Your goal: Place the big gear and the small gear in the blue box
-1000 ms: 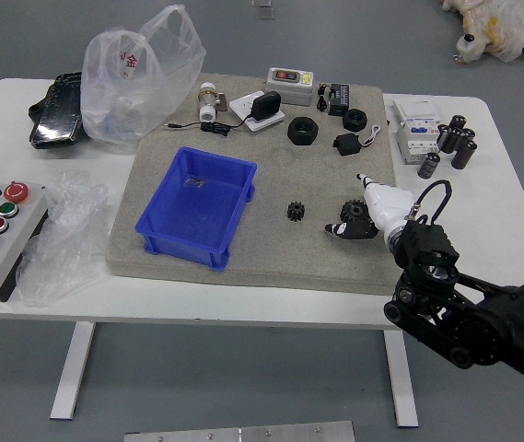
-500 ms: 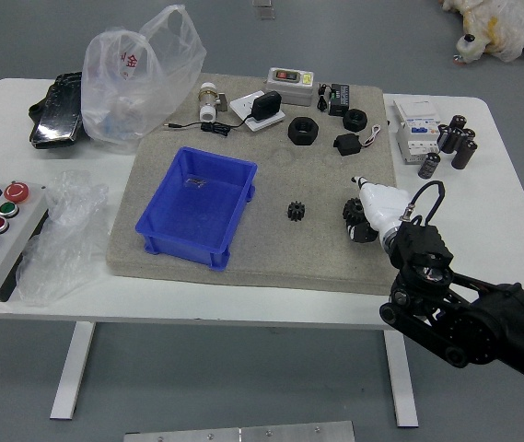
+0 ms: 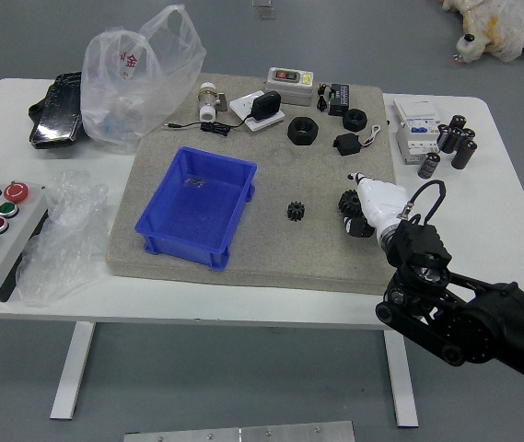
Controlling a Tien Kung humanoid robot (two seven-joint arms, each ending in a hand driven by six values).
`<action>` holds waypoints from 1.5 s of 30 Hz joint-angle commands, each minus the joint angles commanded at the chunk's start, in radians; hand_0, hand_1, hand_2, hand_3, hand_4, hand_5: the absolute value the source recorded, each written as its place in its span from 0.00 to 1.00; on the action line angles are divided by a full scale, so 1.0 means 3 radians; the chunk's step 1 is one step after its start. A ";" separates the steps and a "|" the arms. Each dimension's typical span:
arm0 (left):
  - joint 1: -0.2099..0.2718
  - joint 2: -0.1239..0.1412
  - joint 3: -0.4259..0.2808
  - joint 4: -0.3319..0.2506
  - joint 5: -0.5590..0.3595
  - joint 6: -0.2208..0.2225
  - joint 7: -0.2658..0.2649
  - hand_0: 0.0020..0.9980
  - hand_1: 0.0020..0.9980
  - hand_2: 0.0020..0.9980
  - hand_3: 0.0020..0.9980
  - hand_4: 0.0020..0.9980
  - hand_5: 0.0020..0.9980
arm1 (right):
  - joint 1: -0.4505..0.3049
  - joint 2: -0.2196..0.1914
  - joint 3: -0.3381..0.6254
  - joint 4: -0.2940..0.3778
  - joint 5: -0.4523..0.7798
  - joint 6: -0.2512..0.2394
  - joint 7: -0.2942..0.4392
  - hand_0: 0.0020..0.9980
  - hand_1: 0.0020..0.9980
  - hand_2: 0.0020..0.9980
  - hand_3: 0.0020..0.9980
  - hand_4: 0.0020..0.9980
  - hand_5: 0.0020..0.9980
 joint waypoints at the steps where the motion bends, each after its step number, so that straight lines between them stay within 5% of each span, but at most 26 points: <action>1: 0.0000 0.0001 -0.0002 0.0000 0.0003 0.0000 0.0001 0.69 0.61 0.57 0.79 0.72 0.28 | 0.0020 0.0003 -0.0007 0.0011 -0.0006 -0.0001 0.0000 0.39 0.54 0.84 0.86 0.23 0.02; 6: 0.0001 0.0007 -0.0023 -0.0002 0.0030 -0.0002 0.0013 0.69 0.61 0.57 0.80 0.72 0.28 | 0.0264 0.0074 -0.0154 0.0101 -0.0039 0.0016 0.0000 0.40 0.54 0.84 0.86 0.24 0.02; 16: -0.0006 0.0027 -0.0071 -0.0009 0.0103 -0.0021 0.0049 0.69 0.61 0.57 0.79 0.72 0.29 | 0.0865 0.0454 -0.0689 0.0188 0.0054 0.0017 0.0000 0.40 0.54 0.83 0.85 0.25 0.03; 29: -0.0008 0.0040 -0.0113 -0.0016 0.0162 -0.0034 0.0082 0.69 0.61 0.57 0.78 0.72 0.28 | 0.1055 0.0621 -0.0820 0.0106 0.0086 0.0004 0.0000 0.40 0.55 0.83 0.85 0.26 0.03; 30: -0.0007 0.0039 -0.0111 -0.0016 0.0159 -0.0034 0.0081 0.69 0.61 0.57 0.78 0.72 0.28 | 0.1040 0.0609 -0.0802 0.0098 0.0094 0.0011 0.0000 0.42 0.63 0.86 0.89 0.42 0.04; 35: 0.0003 0.0039 -0.0115 -0.0015 0.0160 -0.0031 0.0083 0.69 0.61 0.57 0.78 0.72 0.28 | 0.0990 0.0533 -0.0714 0.0037 0.0157 0.0109 0.0000 0.42 0.63 0.86 0.89 0.42 0.04; 36: 0.0004 0.0040 -0.0116 -0.0015 0.0160 -0.0031 0.0083 0.69 0.61 0.57 0.78 0.72 0.28 | 0.0983 0.0525 -0.0698 0.0002 0.0183 0.0158 0.0000 0.63 0.82 0.96 0.97 0.69 0.11; 41: -0.0006 0.0042 -0.0108 -0.0012 0.0157 -0.0033 0.0073 0.69 0.61 0.57 0.78 0.72 0.28 | 0.0971 0.0511 -0.0677 -0.0148 0.0320 0.0301 0.0000 0.63 0.82 0.96 0.97 0.69 0.11; 42: -0.0007 0.0041 -0.0109 -0.0012 0.0159 -0.0034 0.0072 0.69 0.61 0.57 0.78 0.72 0.29 | 0.0974 0.0512 -0.0685 -0.0174 0.0353 0.0334 0.0000 0.75 0.94 1.00 1.00 0.84 0.19; 45: -0.0007 0.0040 -0.0107 -0.0012 0.0160 -0.0035 0.0072 0.69 0.61 0.57 0.78 0.72 0.29 | 0.0987 0.0520 -0.0714 -0.0235 0.0427 0.0405 0.0000 0.75 0.94 1.00 1.00 0.84 0.19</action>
